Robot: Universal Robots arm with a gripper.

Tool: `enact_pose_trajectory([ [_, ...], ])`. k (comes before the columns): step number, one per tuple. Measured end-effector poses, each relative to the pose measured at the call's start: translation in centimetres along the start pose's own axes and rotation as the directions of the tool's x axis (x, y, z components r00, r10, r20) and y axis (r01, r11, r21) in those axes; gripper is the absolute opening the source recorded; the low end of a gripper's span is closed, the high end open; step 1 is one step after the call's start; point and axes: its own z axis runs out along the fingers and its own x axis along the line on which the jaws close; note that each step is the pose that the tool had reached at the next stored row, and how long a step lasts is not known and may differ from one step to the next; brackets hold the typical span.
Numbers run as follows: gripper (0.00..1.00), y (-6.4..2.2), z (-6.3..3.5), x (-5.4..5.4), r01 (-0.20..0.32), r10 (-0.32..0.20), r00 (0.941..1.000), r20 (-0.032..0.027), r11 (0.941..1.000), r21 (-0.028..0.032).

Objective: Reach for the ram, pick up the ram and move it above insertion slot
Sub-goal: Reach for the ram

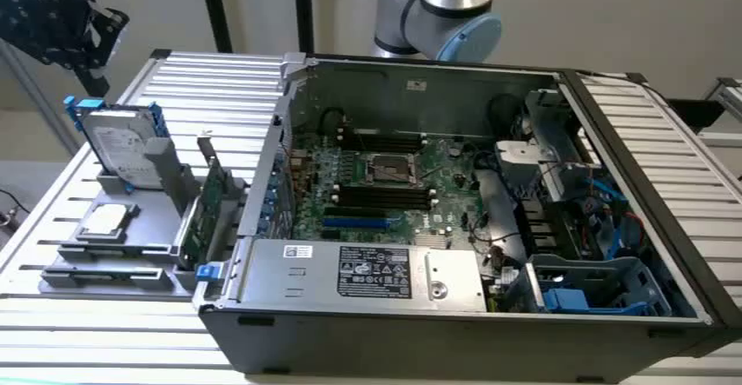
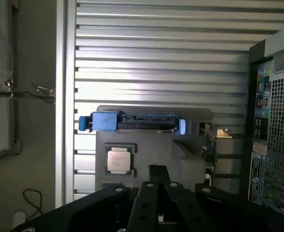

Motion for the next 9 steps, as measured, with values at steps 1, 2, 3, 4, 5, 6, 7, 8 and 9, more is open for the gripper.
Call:
enact_pose_trajectory([
  [1, 0.1, 0.0, 0.0, 0.0, 0.0, 0.0, 1.0, 0.0, 1.0, 0.0],
  [2, 0.1, 0.0, 0.0, 0.0, 0.0, 0.0, 1.0, 0.0, 1.0, 0.0],
  [3, 0.1, 0.0, 0.0, 0.0, 0.0, 0.0, 1.0, 0.0, 1.0, 0.0],
  [4, 0.1, 0.0, 0.0, 0.0, 0.0, 0.0, 1.0, 0.0, 1.0, 0.0],
  [5, 0.1, 0.0, 0.0, 0.0, 0.0, 0.0, 1.0, 0.0, 1.0, 0.0],
  [6, 0.1, 0.0, 0.0, 0.0, 0.0, 0.0, 1.0, -0.0001, 1.0, 0.0],
  [7, 0.1, 0.0, 0.0, 0.0, 0.0, 0.0, 1.0, 0.0, 1.0, 0.0],
  [8, 0.1, 0.0, 0.0, 0.0, 0.0, 0.0, 1.0, 0.0, 1.0, 0.0],
  [9, 0.1, 0.0, 0.0, 0.0, 0.0, 0.0, 1.0, 0.0, 1.0, 0.0],
])
